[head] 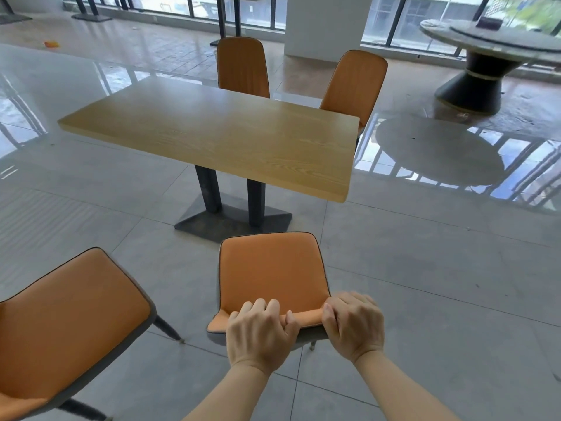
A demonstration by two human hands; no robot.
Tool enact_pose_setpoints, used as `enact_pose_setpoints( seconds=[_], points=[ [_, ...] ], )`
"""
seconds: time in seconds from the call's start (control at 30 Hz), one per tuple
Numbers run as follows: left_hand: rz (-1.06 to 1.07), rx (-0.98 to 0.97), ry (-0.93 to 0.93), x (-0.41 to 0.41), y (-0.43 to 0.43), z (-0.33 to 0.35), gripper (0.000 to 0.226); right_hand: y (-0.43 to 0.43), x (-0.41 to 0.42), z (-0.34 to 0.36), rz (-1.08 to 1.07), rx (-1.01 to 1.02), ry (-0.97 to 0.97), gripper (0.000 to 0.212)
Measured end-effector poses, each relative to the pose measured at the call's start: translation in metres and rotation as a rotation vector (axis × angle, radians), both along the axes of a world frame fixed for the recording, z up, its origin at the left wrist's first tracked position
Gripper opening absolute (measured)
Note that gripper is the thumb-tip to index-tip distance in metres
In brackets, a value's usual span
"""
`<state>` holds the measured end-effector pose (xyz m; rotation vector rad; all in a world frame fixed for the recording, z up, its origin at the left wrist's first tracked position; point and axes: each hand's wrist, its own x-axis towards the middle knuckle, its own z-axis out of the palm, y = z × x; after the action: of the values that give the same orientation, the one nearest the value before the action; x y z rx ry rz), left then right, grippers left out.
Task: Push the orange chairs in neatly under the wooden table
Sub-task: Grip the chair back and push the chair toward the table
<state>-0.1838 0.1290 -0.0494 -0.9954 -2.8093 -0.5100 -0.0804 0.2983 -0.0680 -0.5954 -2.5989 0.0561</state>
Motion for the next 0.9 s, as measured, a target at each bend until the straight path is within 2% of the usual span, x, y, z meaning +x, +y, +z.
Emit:
enact_pose_setpoints(
  seconds=[0.6,0.9],
  points=[
    [0.121,-0.027,-0.022,-0.049,0.102,0.007,0.040,0.114,-0.072,0.003,0.110,0.020,-0.015,0.038],
    [0.121,0.012,-0.007,-0.063,0.126,0.008,0.037,0.139,-0.089,0.003,0.147,0.038,0.019,0.038]
  ],
)
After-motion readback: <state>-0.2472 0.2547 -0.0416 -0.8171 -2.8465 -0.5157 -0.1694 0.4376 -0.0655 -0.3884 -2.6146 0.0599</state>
